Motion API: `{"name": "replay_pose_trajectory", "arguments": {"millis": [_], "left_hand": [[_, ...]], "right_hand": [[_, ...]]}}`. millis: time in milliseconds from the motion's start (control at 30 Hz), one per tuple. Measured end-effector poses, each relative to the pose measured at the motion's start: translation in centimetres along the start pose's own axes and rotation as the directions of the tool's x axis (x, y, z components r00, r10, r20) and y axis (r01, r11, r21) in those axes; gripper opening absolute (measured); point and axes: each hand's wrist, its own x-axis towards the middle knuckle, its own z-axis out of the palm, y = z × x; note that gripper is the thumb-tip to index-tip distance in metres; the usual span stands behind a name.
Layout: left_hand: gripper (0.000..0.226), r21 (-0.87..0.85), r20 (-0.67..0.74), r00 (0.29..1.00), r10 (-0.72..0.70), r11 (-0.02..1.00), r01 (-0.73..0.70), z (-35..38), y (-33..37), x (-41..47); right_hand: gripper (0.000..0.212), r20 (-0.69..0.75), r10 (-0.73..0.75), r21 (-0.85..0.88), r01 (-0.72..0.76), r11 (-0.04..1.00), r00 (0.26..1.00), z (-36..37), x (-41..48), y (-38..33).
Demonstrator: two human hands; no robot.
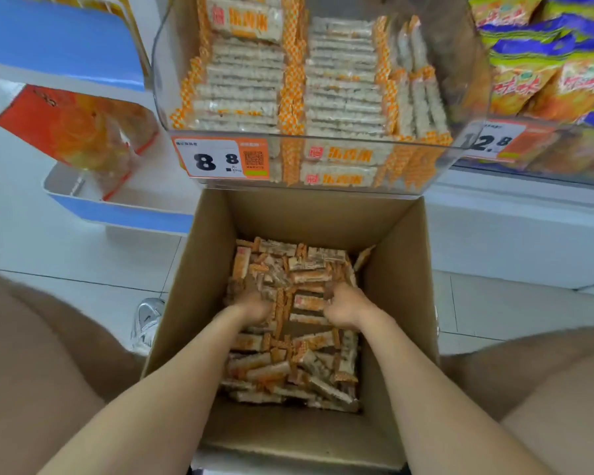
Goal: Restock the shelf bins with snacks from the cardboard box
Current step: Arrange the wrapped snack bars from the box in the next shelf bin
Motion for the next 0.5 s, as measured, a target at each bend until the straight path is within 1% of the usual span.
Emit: {"name": "replay_pose_trajectory", "arguments": {"millis": [67, 133, 200, 233, 300, 333, 367, 400, 433, 467, 500], "left_hand": [[0.097, -0.071, -0.054, 0.997, -0.052, 0.996, 0.048, 1.1, -0.2, 1.1], [0.111, -0.112, -0.083, 0.993, -0.084, 0.991, 0.074, 1.8, -0.8, 2.2], [0.118, -0.083, -0.06, 0.997, -0.042, 0.996, 0.037, 2.3, -1.4, 3.0], [0.115, -0.079, -0.012, 1.0, 0.004, 0.997, -0.005, 2.7, -1.5, 3.3], [0.106, -0.078, 0.155, 0.979, 0.134, 0.989, -0.123, 3.5, -1.3, 3.2], [0.104, -0.087, 0.225, 0.954, 0.197, 0.979, -0.182, 4.0, -1.0, 3.1], [0.103, -0.093, 0.263, 0.933, 0.247, 0.969, -0.23, 4.7, -0.8, 3.3], [0.102, -0.12, 0.269, 0.923, 0.275, 0.961, -0.251, 5.1, -0.6, 3.2], [0.102, -0.147, 0.252, 0.932, 0.26, 0.962, -0.228, 5.4, -0.6, 3.3], [0.103, -0.174, 0.201, 0.949, 0.245, 0.962, -0.211, 5.4, -0.8, 3.5], [0.103, -0.162, 0.142, 0.966, 0.216, 0.968, -0.193, 5.3, -0.9, 3.5]], "right_hand": [[0.056, 0.102, 0.014, -0.005, -0.013, 1.0, 0.995, 1.9, 1.5, 0.7], [0.053, 0.145, 0.043, 0.006, -0.045, 0.999, 0.988, 3.8, 2.8, 1.3], [0.054, 0.161, 0.086, 0.019, -0.09, 0.996, 0.983, 5.5, 4.1, 2.0], [0.058, 0.161, 0.106, 0.036, -0.113, 0.993, 0.981, 6.3, 4.5, 2.3], [0.061, 0.154, 0.11, 0.089, -0.124, 0.988, 0.982, 8.0, 5.4, 3.1], [0.069, 0.138, 0.122, 0.111, -0.137, 0.984, 0.983, 8.8, 6.0, 3.6], [0.082, 0.114, 0.145, 0.141, -0.16, 0.977, 0.983, 9.4, 6.7, 4.1], [0.099, 0.092, 0.165, 0.211, -0.181, 0.961, 0.982, 9.6, 7.3, 4.5], [0.112, 0.069, 0.183, 0.284, -0.195, 0.939, 0.981, 9.6, 7.7, 4.6], [0.116, 0.046, 0.191, 0.352, -0.195, 0.915, 0.981, 9.2, 7.6, 4.3], [0.11, 0.018, 0.189, 0.401, -0.18, 0.898, 0.982, 8.8, 7.3, 4.0]]}}
